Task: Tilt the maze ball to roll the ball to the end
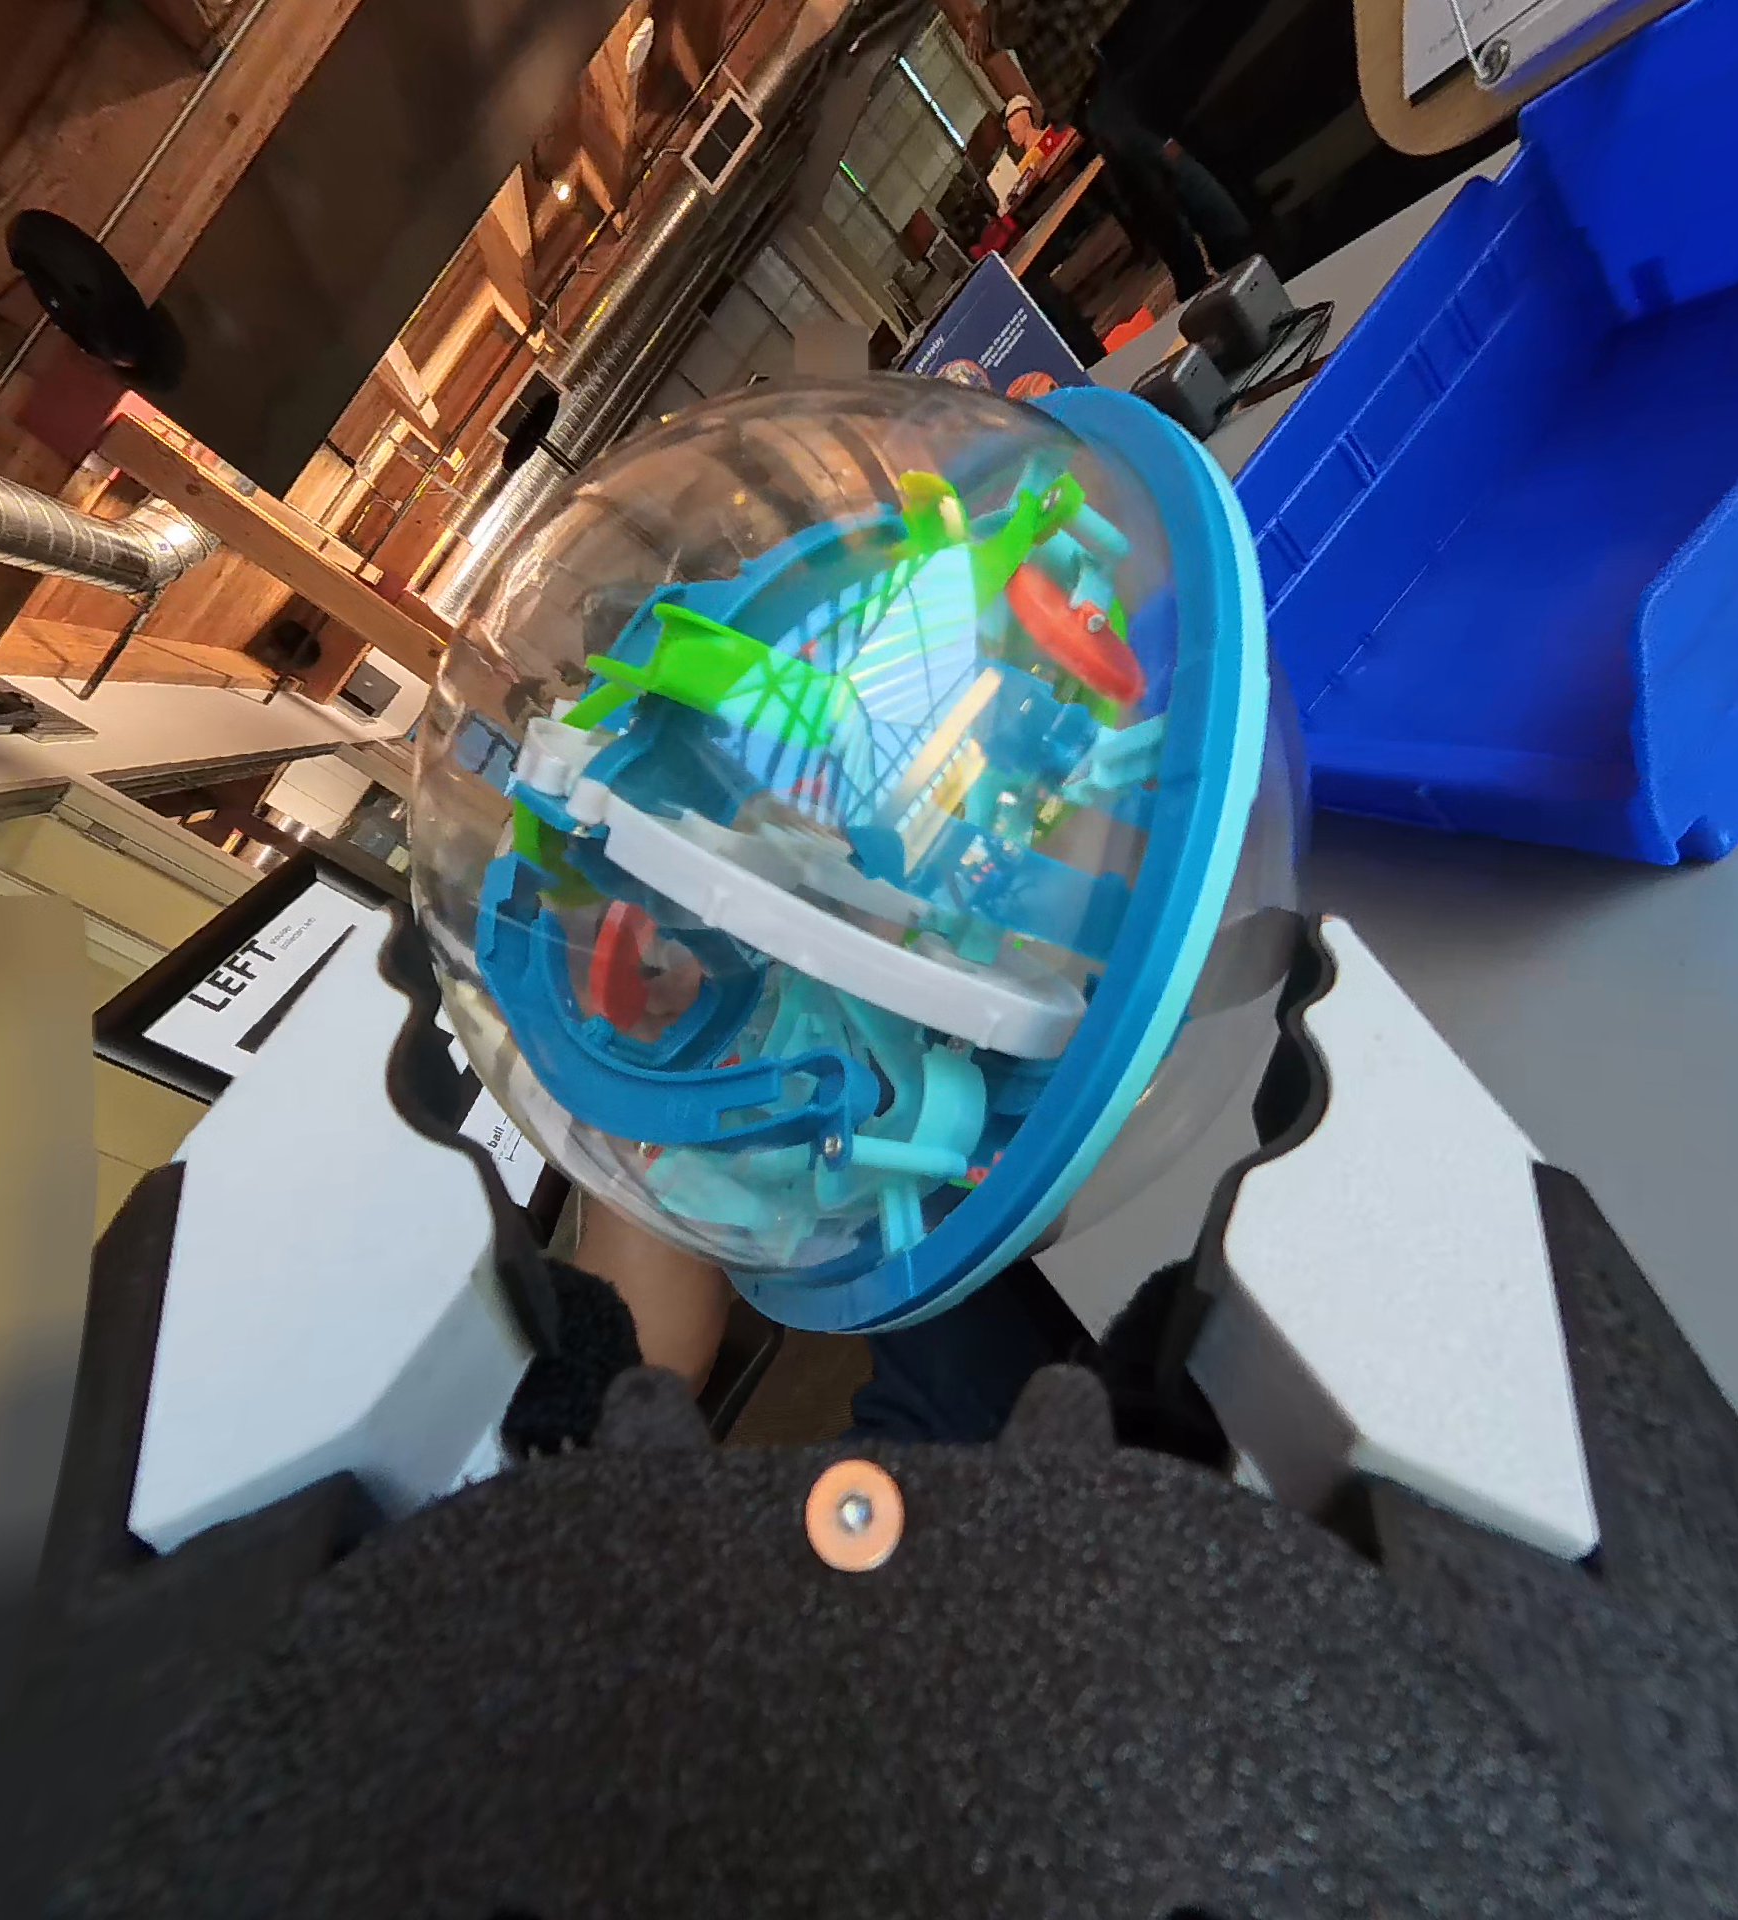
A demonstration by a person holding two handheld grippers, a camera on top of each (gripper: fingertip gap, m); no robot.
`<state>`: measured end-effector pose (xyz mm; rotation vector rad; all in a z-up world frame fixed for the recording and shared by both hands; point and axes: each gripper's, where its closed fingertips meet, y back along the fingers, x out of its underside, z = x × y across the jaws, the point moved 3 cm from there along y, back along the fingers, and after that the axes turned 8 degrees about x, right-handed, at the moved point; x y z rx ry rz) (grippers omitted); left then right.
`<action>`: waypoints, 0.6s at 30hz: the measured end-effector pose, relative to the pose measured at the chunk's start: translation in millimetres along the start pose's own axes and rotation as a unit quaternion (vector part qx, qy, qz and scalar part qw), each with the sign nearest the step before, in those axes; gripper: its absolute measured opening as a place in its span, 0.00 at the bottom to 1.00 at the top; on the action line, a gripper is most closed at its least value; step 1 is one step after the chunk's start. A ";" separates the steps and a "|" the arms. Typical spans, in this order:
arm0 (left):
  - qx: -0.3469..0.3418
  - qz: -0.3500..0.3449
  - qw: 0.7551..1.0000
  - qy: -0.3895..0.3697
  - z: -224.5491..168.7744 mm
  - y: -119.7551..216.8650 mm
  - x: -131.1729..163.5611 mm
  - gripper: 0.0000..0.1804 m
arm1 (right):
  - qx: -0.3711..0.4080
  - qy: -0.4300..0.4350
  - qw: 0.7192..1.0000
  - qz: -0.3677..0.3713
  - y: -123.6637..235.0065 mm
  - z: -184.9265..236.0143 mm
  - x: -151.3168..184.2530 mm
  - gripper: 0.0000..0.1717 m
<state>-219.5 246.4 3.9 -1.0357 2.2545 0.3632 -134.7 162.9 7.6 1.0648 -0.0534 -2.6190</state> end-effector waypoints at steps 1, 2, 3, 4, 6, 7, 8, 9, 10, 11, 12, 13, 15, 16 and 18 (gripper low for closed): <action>-0.001 0.000 1.000 0.002 1.9 0.1 0.1 0.77 | 0.000 -0.003 1.000 0.001 -0.9 -1.8 0.5 0.89; -0.002 0.000 1.000 0.004 3.8 0.2 0.2 0.77 | 0.000 -0.006 1.000 0.002 -1.9 -3.7 1.0 0.89; -0.003 0.000 1.000 0.006 5.6 0.3 0.2 0.77 | 0.000 -0.009 1.000 0.003 -2.8 -5.5 1.7 0.89; -0.004 -0.001 1.000 0.008 7.4 0.4 0.3 0.77 | 0.000 -0.011 1.000 0.004 -3.7 -7.3 2.3 0.89; -0.006 0.000 1.000 0.014 12.0 0.3 1.0 0.77 | 0.000 -0.017 1.000 0.007 -5.6 -11.5 3.3 0.89; -0.008 0.001 1.000 0.018 15.1 0.0 1.5 0.77 | 0.000 -0.020 1.000 0.008 -6.7 -14.3 3.8 0.89; -0.009 0.002 1.000 0.024 18.7 -0.3 2.4 0.77 | 0.001 -0.025 1.000 0.010 -7.9 -17.7 4.5 0.89; -0.010 0.002 0.999 0.030 23.0 -0.8 3.3 0.77 | 0.001 -0.031 0.999 0.012 -9.3 -21.8 5.4 0.89; -0.011 0.002 0.999 0.037 27.4 -1.5 4.2 0.77 | 0.003 -0.037 0.999 0.013 -10.6 -26.2 6.3 0.89; -0.011 0.003 0.999 0.044 31.9 -2.1 5.3 0.77 | 0.005 -0.042 0.999 0.014 -11.9 -30.6 7.1 0.89; -0.011 0.003 0.999 0.050 36.1 -2.8 6.3 0.77 | 0.007 -0.048 0.999 0.015 -13.1 -34.9 8.1 0.89; -0.011 0.003 0.998 0.055 40.1 -3.4 7.2 0.77 | 0.009 -0.053 0.998 0.016 -14.2 -38.8 8.9 0.89; -0.010 0.004 0.998 0.062 46.6 -4.2 8.4 0.77 | 0.012 -0.059 0.998 0.017 -16.1 -45.3 10.4 0.89; -0.011 0.004 0.998 0.065 49.1 -4.5 8.8 0.77 | 0.013 -0.062 0.998 0.019 -16.9 -47.9 11.3 0.89; -0.013 0.003 0.998 0.067 51.8 -4.6 9.1 0.77 | 0.013 -0.067 0.997 0.020 -18.2 -51.6 12.5 0.89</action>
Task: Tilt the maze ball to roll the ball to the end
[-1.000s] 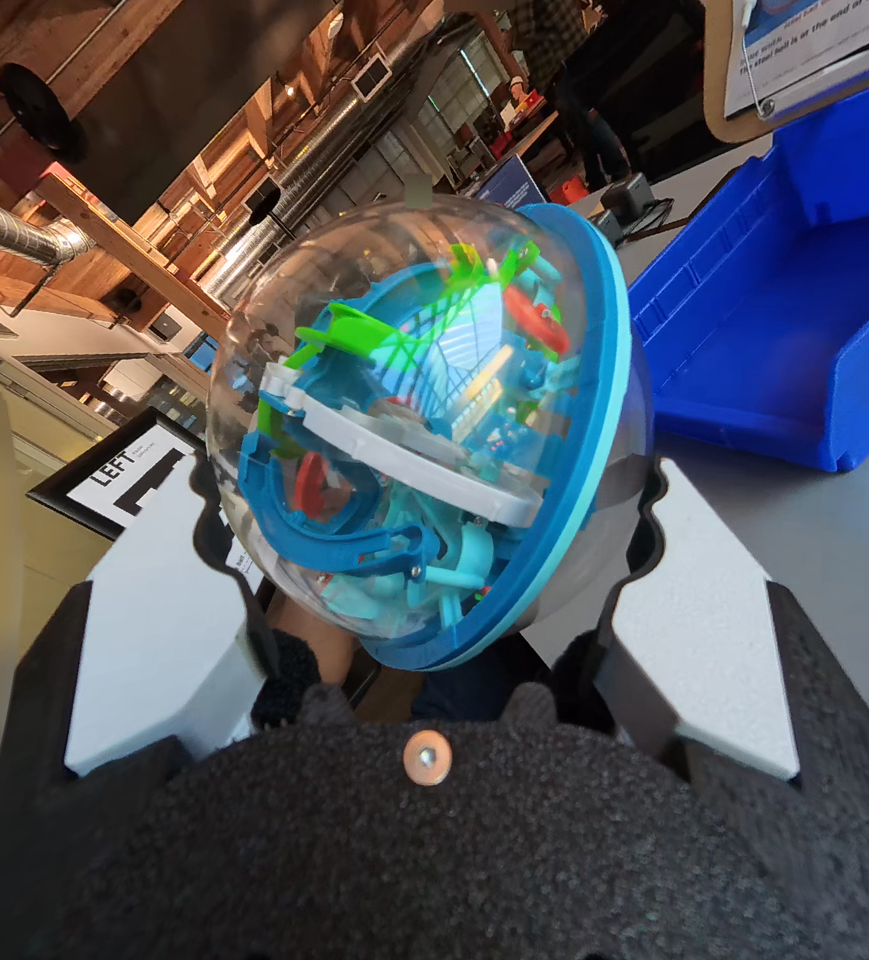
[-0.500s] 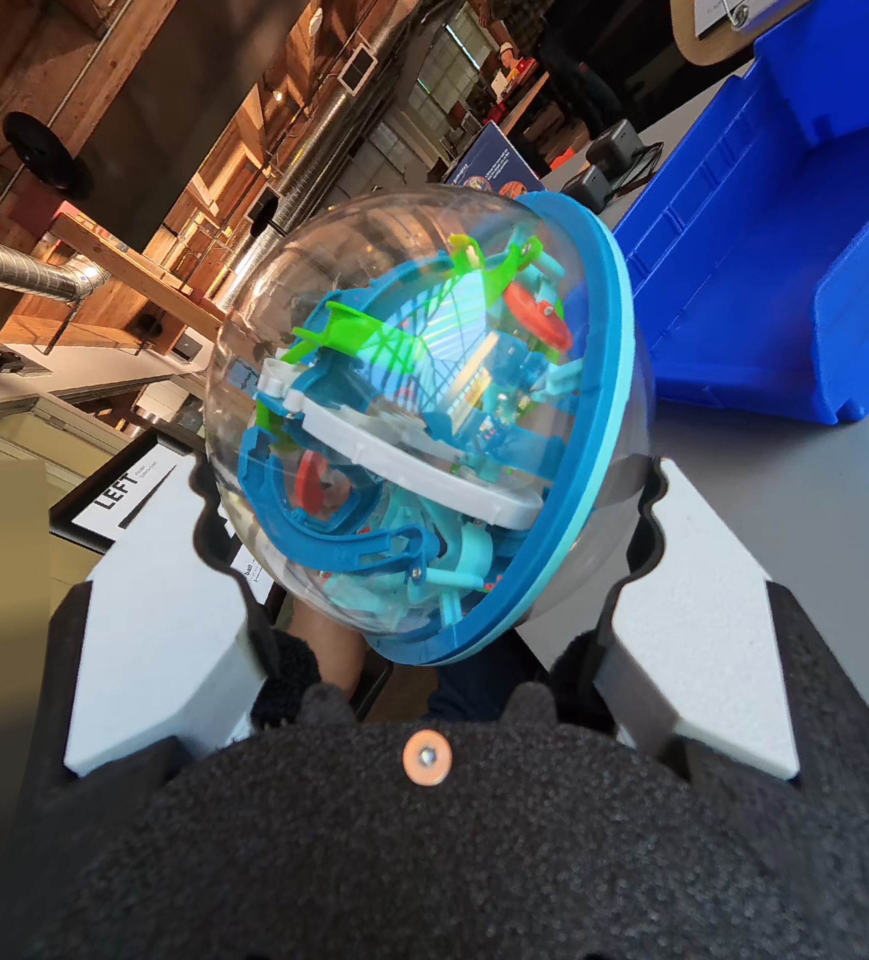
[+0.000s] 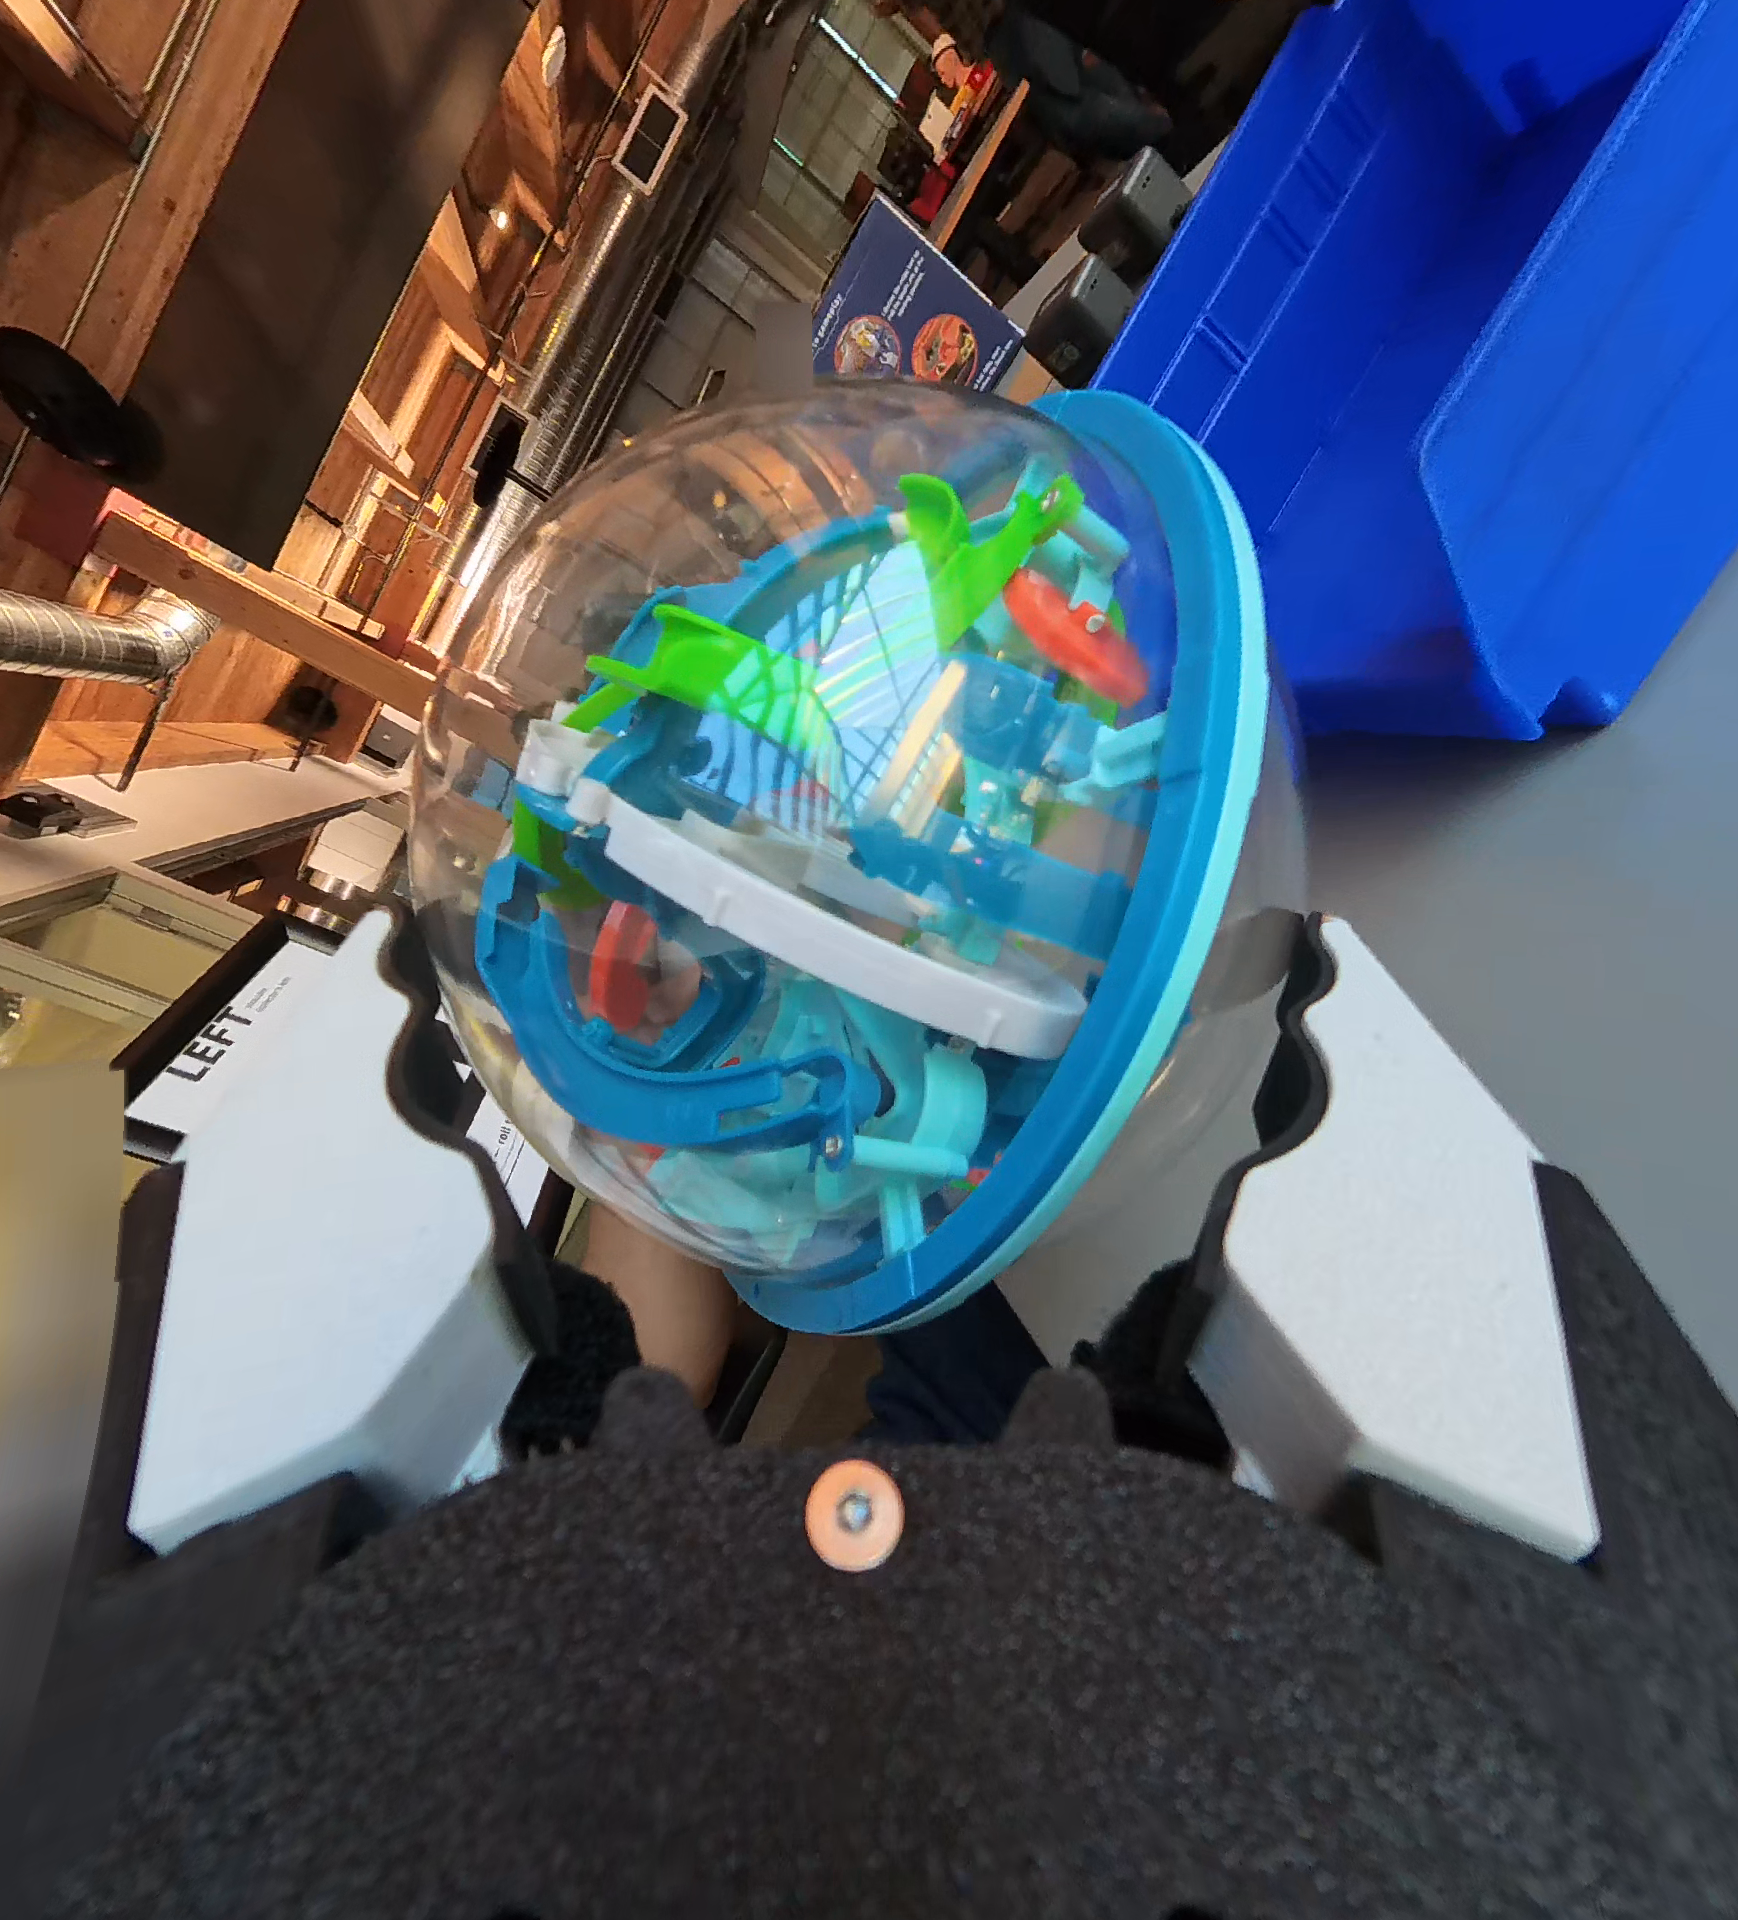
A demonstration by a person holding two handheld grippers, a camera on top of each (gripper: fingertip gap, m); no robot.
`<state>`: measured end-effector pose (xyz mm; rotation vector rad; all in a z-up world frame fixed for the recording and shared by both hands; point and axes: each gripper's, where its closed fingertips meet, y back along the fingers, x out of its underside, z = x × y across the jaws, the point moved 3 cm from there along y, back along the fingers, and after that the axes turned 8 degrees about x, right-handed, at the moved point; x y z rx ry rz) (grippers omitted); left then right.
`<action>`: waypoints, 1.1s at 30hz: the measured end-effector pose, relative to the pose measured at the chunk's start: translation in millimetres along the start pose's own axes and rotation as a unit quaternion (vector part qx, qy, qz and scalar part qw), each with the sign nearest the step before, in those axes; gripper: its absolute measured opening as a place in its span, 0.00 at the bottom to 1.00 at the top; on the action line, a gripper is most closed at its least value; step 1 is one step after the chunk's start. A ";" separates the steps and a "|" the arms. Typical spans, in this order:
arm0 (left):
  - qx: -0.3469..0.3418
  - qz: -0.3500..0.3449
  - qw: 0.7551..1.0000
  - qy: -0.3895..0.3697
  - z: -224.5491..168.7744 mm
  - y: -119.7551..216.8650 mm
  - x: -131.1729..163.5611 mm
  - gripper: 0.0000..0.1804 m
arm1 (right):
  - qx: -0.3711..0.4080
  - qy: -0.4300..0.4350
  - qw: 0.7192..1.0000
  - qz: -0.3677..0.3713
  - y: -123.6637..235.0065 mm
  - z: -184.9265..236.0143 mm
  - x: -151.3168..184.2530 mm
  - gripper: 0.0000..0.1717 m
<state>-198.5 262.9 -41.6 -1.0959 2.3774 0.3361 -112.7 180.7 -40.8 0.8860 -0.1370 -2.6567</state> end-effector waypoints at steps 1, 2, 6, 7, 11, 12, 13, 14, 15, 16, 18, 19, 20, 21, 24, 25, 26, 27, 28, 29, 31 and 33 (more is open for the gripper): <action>-0.001 0.000 1.000 0.000 0.4 0.1 -0.1 0.77 | -0.001 -0.001 1.000 0.001 -0.5 -0.8 0.3 0.89; -0.001 -0.001 1.000 -0.003 0.1 0.2 -0.5 0.77 | -0.001 -0.001 1.000 0.001 -0.6 -0.9 0.4 0.89; 0.017 -0.002 0.999 -0.036 -9.3 0.3 -3.5 0.77 | 0.002 0.030 0.999 -0.016 2.5 9.2 -4.7 0.90; 0.023 -0.005 0.998 -0.053 -13.6 0.2 -4.9 0.77 | 0.001 0.048 0.999 -0.025 4.4 14.3 -7.1 0.90; 0.038 -0.002 0.996 -0.083 -28.3 -0.6 -5.2 0.77 | 0.003 0.092 0.995 -0.043 12.4 31.8 -12.4 0.90; 0.040 -0.002 0.995 -0.087 -31.0 -0.8 -5.1 0.77 | 0.003 0.098 0.994 -0.045 14.1 34.9 -12.9 0.90; 0.041 -0.002 0.995 -0.088 -33.0 -0.9 -4.9 0.77 | 0.004 0.100 0.994 -0.047 15.4 37.2 -13.1 0.90; 0.041 -0.002 0.995 -0.090 -34.8 -1.0 -4.7 0.77 | 0.004 0.102 0.994 -0.048 16.4 39.0 -13.2 0.90; 0.040 -0.003 0.995 -0.093 -36.4 -0.8 -4.9 0.77 | 0.003 0.103 0.993 -0.049 17.2 40.4 -13.2 0.90; 0.038 -0.004 0.995 -0.095 -38.1 -0.4 -5.2 0.77 | 0.001 0.103 0.993 -0.049 17.6 41.6 -13.0 0.90; 0.029 -0.006 0.994 -0.103 -41.4 1.2 -6.3 0.77 | -0.006 0.102 0.994 -0.047 17.4 43.2 -11.8 0.90; 0.023 -0.007 0.994 -0.107 -43.2 2.4 -6.9 0.77 | -0.012 0.102 0.994 -0.047 16.9 43.9 -11.3 0.90; 0.016 -0.008 0.994 -0.111 -44.8 3.6 -7.4 0.77 | -0.019 0.101 0.994 -0.047 16.1 44.3 -10.7 0.90; 0.008 -0.009 0.993 -0.116 -46.7 5.0 -7.9 0.77 | -0.027 0.100 0.994 -0.046 15.0 44.7 -10.1 0.89; -0.013 -0.011 0.991 -0.133 -52.0 9.7 -9.5 0.76 | -0.051 0.100 0.993 -0.041 11.1 46.0 -7.5 0.89; -0.017 -0.012 0.990 -0.138 -53.5 11.3 -10.2 0.76 | -0.056 0.101 0.993 -0.038 9.8 46.7 -6.3 0.89; -0.019 -0.012 0.989 -0.145 -54.9 12.6 -10.7 0.77 | -0.060 0.103 0.992 -0.035 8.8 47.6 -5.3 0.90; -0.020 -0.011 0.988 -0.152 -56.1 13.8 -11.2 0.76 | -0.063 0.106 0.992 -0.033 8.0 48.6 -4.4 0.90; -0.020 -0.010 0.987 -0.160 -57.3 14.8 -11.6 0.76 | -0.065 0.112 0.991 -0.032 7.5 49.7 -3.5 0.89; -0.019 -0.008 0.986 -0.168 -58.4 15.6 -11.7 0.77 | -0.066 0.119 0.990 -0.030 7.2 50.9 -2.8 0.90; -0.016 -0.003 0.983 -0.182 -60.3 16.8 -11.9 0.77 | -0.067 0.133 0.988 -0.029 7.2 53.4 -1.6 0.90; -0.013 0.002 0.981 -0.192 -61.8 17.5 -11.3 0.76 | -0.065 0.147 0.987 -0.029 7.6 55.7 -1.3 0.90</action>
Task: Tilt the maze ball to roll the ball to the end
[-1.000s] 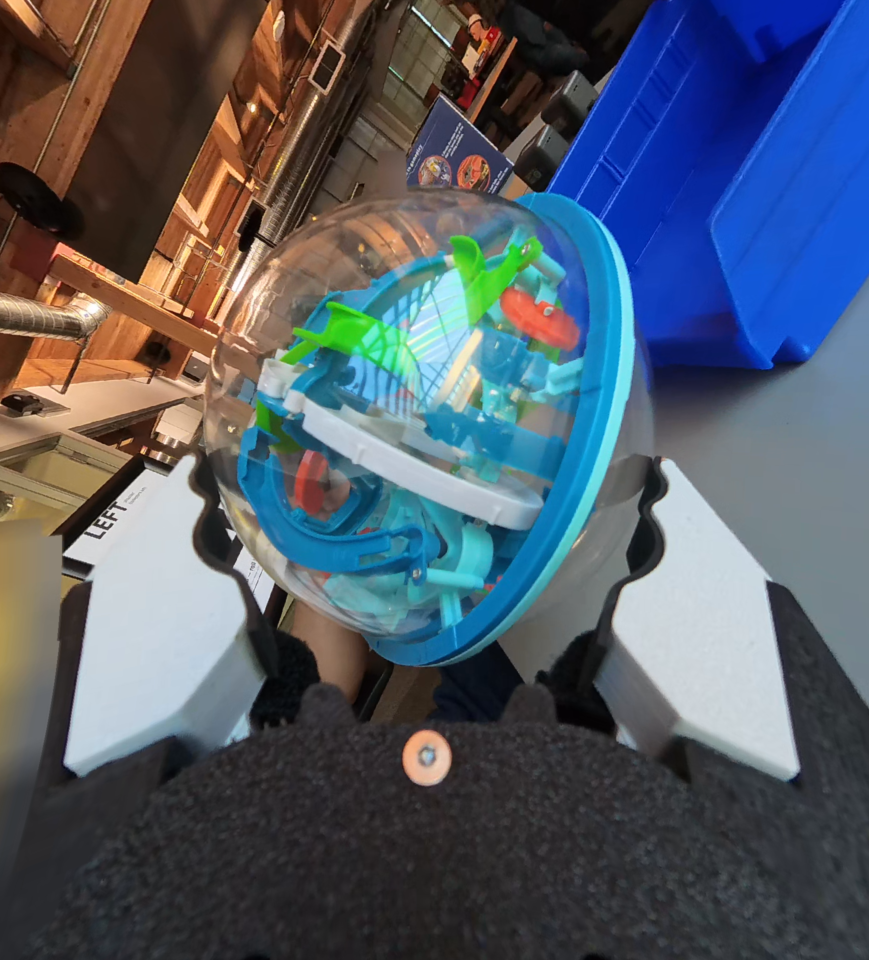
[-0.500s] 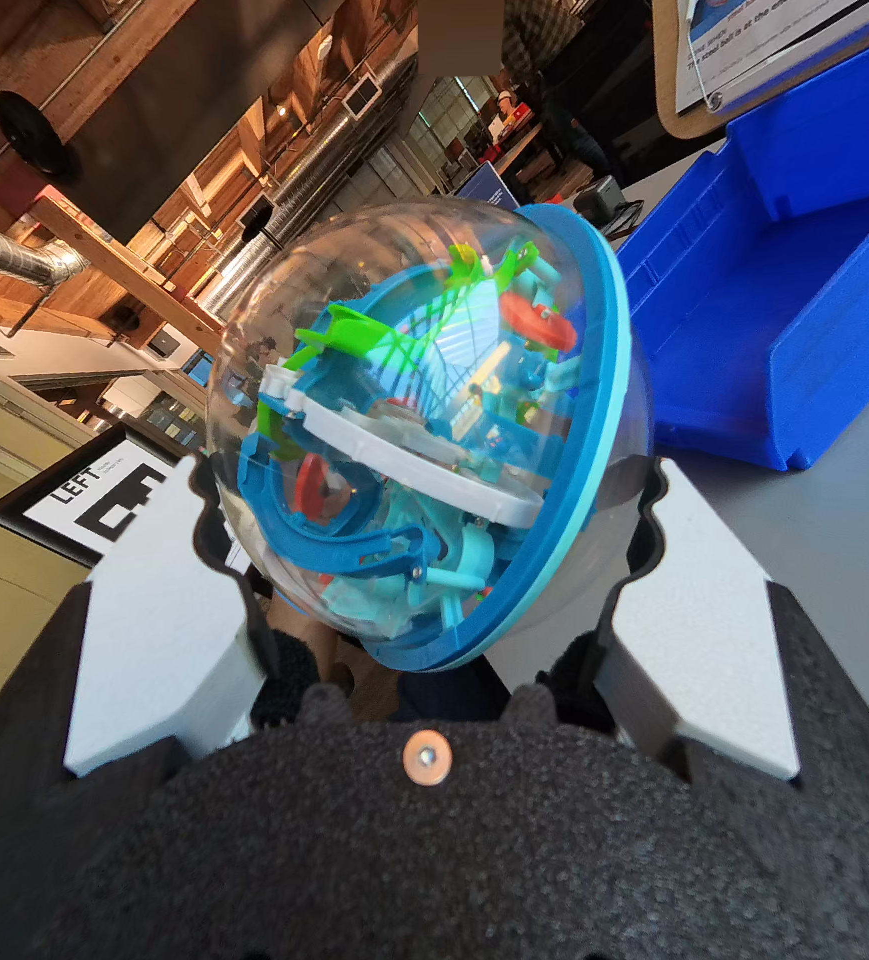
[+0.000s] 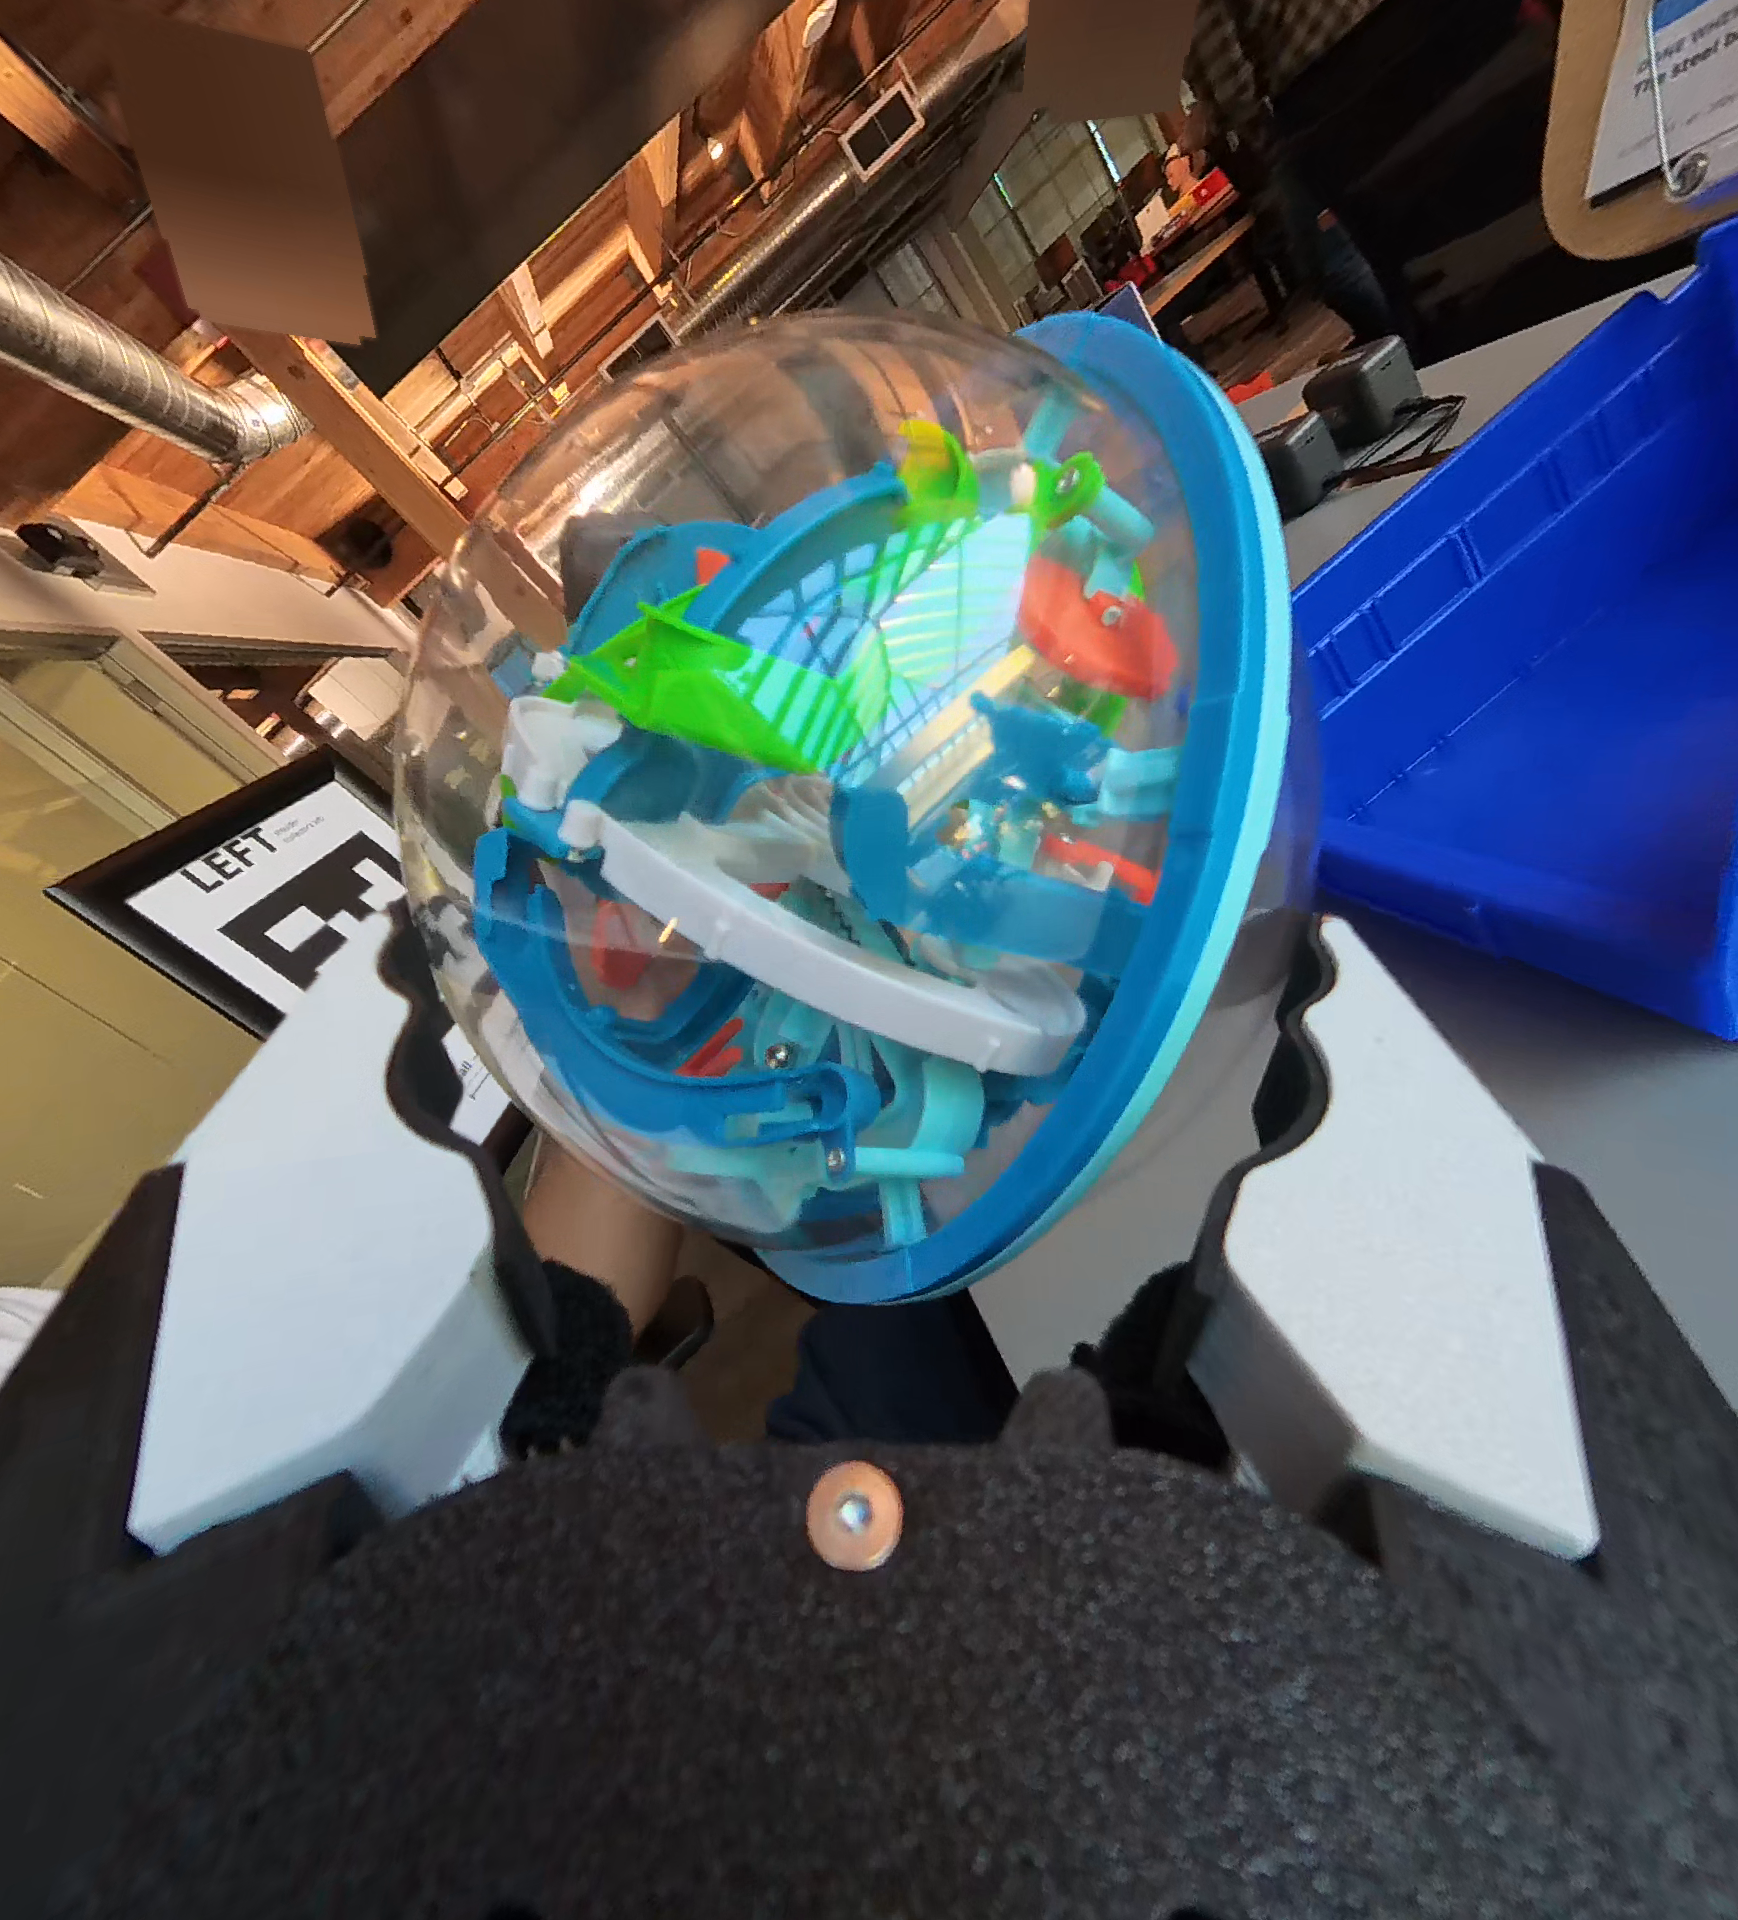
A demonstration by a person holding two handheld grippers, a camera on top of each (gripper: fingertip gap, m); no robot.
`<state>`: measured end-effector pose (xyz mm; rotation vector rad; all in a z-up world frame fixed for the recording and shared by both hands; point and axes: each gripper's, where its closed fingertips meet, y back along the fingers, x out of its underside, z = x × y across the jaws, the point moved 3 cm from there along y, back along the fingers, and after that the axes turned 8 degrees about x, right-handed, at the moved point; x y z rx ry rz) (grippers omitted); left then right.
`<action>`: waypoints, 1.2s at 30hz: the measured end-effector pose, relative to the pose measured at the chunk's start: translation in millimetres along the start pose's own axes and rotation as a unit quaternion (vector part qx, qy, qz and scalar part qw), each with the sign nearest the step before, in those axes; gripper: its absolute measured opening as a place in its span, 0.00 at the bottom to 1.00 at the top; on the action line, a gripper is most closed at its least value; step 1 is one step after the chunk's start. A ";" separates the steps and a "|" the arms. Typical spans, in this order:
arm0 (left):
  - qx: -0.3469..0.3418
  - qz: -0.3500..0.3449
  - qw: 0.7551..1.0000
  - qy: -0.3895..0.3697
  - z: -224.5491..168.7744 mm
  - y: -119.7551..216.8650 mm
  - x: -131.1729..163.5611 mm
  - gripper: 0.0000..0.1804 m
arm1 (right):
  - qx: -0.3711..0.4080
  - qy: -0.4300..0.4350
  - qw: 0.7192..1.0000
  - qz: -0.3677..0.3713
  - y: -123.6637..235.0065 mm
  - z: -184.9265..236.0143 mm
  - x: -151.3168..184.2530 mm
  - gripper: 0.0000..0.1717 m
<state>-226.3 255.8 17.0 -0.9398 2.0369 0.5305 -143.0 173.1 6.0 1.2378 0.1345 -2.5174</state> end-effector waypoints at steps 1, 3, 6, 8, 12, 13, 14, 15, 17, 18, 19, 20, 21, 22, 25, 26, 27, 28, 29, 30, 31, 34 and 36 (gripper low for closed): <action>0.002 0.002 1.000 -0.004 -0.8 0.2 0.0 0.76 | 0.001 0.006 1.000 0.000 0.2 1.2 -0.4 0.90; 0.005 0.004 1.000 -0.009 -2.1 0.1 0.0 0.76 | 0.002 0.015 1.000 -0.002 0.9 3.2 -1.4 0.90; 0.007 0.005 1.000 -0.015 -4.0 -0.2 -0.4 0.76 | 0.003 0.023 1.000 -0.005 2.0 5.1 -2.5 0.89; 0.006 0.005 1.000 -0.025 -5.8 -0.1 -1.0 0.76 | 0.001 0.031 1.000 -0.007 2.6 6.3 -2.9 0.90; -0.004 0.003 0.999 -0.044 -9.7 1.2 -4.0 0.76 | -0.011 0.038 0.999 -0.006 2.1 7.9 -1.2 0.89; -0.007 0.003 0.999 -0.046 -10.4 1.5 -4.3 0.76 | -0.015 0.038 0.999 -0.005 1.8 8.0 -0.7 0.89; -0.010 0.005 0.999 -0.047 -11.0 2.0 -4.5 0.76 | -0.018 0.038 0.999 -0.005 1.3 8.1 -0.1 0.89; -0.012 0.006 0.999 -0.047 -11.3 2.5 -4.5 0.76 | -0.020 0.037 0.999 -0.004 0.9 8.1 0.4 0.89; -0.015 0.006 0.999 -0.049 -11.5 3.6 -4.7 0.76 | -0.024 0.036 0.999 -0.004 -0.3 8.1 1.4 0.89; -0.015 0.007 0.999 -0.048 -11.4 4.1 -4.6 0.76 | -0.024 0.036 0.999 -0.003 -0.7 8.2 1.7 0.89; -0.014 0.007 0.999 -0.048 -11.1 4.5 -4.6 0.76 | -0.023 0.036 0.999 -0.003 -1.1 8.3 2.0 0.89; -0.014 0.007 0.999 -0.049 -10.9 4.7 -4.7 0.76 | -0.023 0.036 0.999 -0.002 -1.5 8.5 2.2 0.90; -0.013 0.008 0.999 -0.049 -10.8 4.9 -4.8 0.76 | -0.022 0.037 0.999 -0.002 -1.6 8.6 2.2 0.89; -0.012 0.008 0.999 -0.049 -10.6 4.8 -4.7 0.76 | -0.021 0.038 0.999 -0.002 -1.7 8.7 2.1 0.89; -0.007 0.007 0.999 -0.049 -10.2 4.4 -4.2 0.76 | -0.018 0.040 0.999 -0.003 -1.0 9.0 1.6 0.89; -0.005 0.008 0.999 -0.050 -10.2 4.3 -4.0 0.76 | -0.016 0.043 0.999 -0.004 -0.6 9.5 1.2 0.89; -0.003 0.007 0.999 -0.051 -10.6 4.4 -3.9 0.76 | -0.014 0.045 0.999 -0.005 -0.1 10.1 0.9 0.90; -0.001 0.006 0.999 -0.052 -11.3 4.3 -4.0 0.76 | -0.012 0.048 0.999 -0.005 0.2 11.1 0.5 0.89; 0.000 0.006 0.999 -0.054 -12.4 4.4 -4.3 0.76 | -0.011 0.050 0.999 -0.007 0.8 12.3 0.0 0.89; 0.000 0.006 0.998 -0.057 -13.8 4.4 -4.7 0.76 | -0.011 0.053 0.999 -0.009 1.4 13.6 -0.6 0.89; 0.000 0.006 0.998 -0.061 -15.3 4.6 -5.1 0.76 | -0.012 0.056 0.998 -0.011 1.9 14.9 -1.1 0.89; -0.003 0.005 0.998 -0.068 -18.9 5.3 -6.3 0.76 | -0.016 0.062 0.998 -0.011 2.7 18.1 -1.7 0.89; -0.002 0.005 0.997 -0.071 -20.0 6.2 -6.7 0.76 | -0.017 0.064 0.998 -0.012 2.6 19.5 -1.9 0.89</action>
